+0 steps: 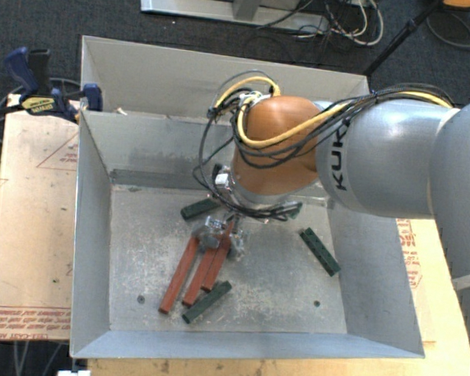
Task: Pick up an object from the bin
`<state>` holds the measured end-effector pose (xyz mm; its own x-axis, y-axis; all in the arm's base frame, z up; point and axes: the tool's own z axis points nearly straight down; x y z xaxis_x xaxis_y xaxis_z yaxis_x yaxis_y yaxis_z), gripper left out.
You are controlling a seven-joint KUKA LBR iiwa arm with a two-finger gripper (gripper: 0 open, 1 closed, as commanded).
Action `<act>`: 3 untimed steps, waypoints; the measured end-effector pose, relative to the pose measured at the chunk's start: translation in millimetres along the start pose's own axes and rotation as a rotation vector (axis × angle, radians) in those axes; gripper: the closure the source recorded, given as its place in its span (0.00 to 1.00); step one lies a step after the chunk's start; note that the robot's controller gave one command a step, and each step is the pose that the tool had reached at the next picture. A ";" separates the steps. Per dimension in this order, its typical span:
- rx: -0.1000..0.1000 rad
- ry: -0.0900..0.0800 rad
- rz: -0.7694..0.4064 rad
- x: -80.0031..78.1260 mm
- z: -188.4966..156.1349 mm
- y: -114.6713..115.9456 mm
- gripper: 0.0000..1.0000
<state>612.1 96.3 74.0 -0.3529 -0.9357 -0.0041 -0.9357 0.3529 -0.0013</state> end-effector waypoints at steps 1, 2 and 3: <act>-0.002 0.001 0.000 0.4 -2.7 0.8 1.00; -0.006 0.003 0.001 1.0 -21.2 2.3 1.00; -0.001 0.001 0.002 -0.1 -38.7 1.1 1.00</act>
Offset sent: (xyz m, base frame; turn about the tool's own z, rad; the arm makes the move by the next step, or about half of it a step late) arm -0.0001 0.0000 0.0499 0.0000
